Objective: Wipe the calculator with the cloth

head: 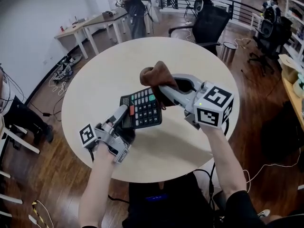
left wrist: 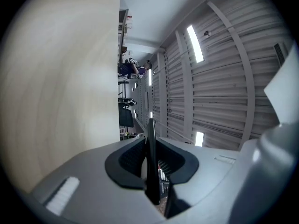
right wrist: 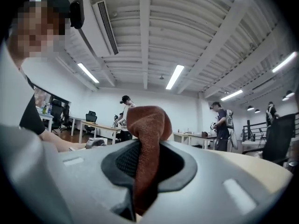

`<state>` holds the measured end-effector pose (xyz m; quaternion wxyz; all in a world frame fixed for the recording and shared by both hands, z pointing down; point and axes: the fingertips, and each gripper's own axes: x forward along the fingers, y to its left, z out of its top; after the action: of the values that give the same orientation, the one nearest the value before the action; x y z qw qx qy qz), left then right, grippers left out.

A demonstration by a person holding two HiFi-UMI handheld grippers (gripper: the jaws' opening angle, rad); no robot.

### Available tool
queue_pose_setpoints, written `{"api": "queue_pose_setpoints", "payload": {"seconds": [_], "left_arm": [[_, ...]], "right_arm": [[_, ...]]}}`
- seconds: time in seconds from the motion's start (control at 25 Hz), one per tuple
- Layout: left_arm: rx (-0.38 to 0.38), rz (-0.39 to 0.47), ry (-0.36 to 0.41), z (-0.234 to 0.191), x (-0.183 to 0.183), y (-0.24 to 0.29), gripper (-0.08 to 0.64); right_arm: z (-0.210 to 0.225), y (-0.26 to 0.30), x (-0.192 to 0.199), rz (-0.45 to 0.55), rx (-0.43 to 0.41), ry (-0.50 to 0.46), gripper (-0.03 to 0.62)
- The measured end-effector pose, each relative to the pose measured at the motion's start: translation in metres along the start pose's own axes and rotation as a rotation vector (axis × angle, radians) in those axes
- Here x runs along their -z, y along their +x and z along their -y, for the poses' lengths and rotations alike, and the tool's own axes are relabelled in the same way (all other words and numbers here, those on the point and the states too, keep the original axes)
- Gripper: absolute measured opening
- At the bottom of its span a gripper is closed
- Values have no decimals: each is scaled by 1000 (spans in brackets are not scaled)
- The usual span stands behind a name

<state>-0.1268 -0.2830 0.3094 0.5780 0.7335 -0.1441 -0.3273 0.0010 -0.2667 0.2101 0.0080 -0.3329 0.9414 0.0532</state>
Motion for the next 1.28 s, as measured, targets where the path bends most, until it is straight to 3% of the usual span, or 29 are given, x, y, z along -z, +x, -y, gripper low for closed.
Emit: {"api": "queue_pose_setpoints", "payload": {"seconds": [0.2, 0.4, 0.48, 0.64, 0.68, 0.76, 0.92, 1.12, 1.28], "left_arm": [[8, 82, -14, -4, -7, -2, 67], [0, 138, -23, -9, -14, -7, 66], [9, 129, -28, -8, -13, -6, 66], [29, 82, -37, -2, -6, -2, 67], [33, 72, -37, -1, -5, -1, 67], [38, 57, -40, 0, -3, -1, 67], [33, 75, -42, -2, -4, -2, 67], [14, 175, -48, -5, -14, -7, 67], [-2, 262, -46, -11, -20, -13, 66]], "right_arm": [[-37, -17, 20, 5, -111, 53, 64], [-83, -49, 43, -28, -307, 49, 64], [-66, -50, 37, -15, -254, 45, 64], [6, -34, 1, 64, 16, 90, 64], [17, -27, -5, 69, 56, 92, 64], [21, -8, -7, 47, 59, 83, 64], [-7, 6, 8, -1, -72, 77, 64], [-49, -22, 20, 26, -230, 134, 64], [-101, -40, 45, -32, -376, 73, 64]]}}
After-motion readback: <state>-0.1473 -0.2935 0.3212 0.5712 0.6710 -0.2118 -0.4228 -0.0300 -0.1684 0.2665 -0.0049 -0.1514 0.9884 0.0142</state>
